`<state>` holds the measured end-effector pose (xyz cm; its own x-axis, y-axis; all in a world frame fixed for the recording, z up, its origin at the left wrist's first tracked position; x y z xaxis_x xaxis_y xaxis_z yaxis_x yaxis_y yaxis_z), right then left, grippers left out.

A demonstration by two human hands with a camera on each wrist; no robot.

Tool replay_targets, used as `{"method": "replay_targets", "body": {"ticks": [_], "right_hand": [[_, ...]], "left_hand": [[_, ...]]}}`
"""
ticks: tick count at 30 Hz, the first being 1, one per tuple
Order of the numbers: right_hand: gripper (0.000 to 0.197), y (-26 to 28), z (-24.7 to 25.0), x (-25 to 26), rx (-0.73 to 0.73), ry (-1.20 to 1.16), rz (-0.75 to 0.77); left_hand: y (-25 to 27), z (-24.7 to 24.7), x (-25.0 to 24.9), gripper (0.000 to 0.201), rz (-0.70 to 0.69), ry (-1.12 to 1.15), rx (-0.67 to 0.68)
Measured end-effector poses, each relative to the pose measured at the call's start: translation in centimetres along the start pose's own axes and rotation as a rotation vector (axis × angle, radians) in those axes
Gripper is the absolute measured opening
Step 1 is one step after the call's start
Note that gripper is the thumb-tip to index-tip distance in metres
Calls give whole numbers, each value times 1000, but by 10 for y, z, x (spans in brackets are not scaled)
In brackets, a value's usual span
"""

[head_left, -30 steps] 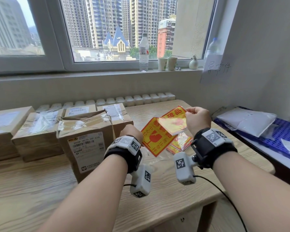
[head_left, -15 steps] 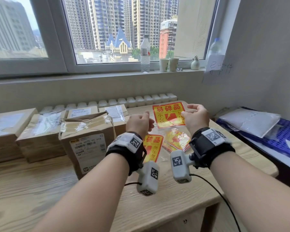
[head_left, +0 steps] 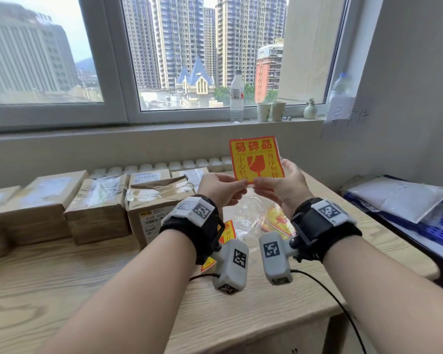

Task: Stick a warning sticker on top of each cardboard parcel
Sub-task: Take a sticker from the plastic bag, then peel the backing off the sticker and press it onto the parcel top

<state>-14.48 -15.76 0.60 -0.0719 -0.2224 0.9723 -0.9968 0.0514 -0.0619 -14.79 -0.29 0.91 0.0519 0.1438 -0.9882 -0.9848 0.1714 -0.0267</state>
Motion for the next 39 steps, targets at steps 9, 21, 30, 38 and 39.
{"method": "replay_targets", "body": {"ticks": [9, 21, 30, 38, 39], "right_hand": [[83, 2, -6, 5, -69, -85, 25], [5, 12, -5, 33, -186, 743, 481], [13, 14, -6, 30, 21, 752, 539], [5, 6, -5, 38, 79, 795, 503], [5, 5, -5, 39, 81, 818, 505]], "left_hand": [[13, 4, -11, 8, 4, 177, 39], [3, -5, -22, 17, -39, 228, -29], [4, -12, -26, 12, -42, 245, 10], [3, -13, -37, 22, -111, 83, 53], [3, -12, -38, 23, -133, 40, 54]]}}
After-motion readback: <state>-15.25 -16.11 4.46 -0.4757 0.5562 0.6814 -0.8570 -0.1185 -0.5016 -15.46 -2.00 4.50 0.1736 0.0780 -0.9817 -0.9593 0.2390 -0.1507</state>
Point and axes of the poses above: each hand's wrist, its own y-axis away from the middle knuckle, its own z-axis out of the back of the hand, x = y × z, the point moved 4 cm from there along -y, towards the middle knuckle, and after that the axes turned 8 degrees about x, right-handed, at the moved point
